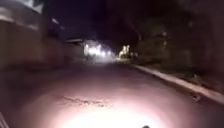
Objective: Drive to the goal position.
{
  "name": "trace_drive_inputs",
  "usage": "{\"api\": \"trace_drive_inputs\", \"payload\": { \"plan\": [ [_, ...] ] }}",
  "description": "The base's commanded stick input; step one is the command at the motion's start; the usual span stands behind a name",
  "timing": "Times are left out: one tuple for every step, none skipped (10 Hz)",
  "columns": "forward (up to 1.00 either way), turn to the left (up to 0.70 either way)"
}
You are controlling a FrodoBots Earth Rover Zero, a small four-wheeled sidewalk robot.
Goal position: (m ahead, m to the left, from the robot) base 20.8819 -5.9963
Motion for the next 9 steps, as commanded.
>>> {"api": "trace_drive_inputs", "payload": {
  "plan": [
    [0.7, 0.0],
    [0.7, 0.0],
    [0.7, 0.0],
    [0.7, 0.0],
    [0.7, 0.0],
    [0.7, 0.0],
    [0.7, 0.0],
    [0.7, 0.0],
    [0.7, 0.0]
  ]
}}
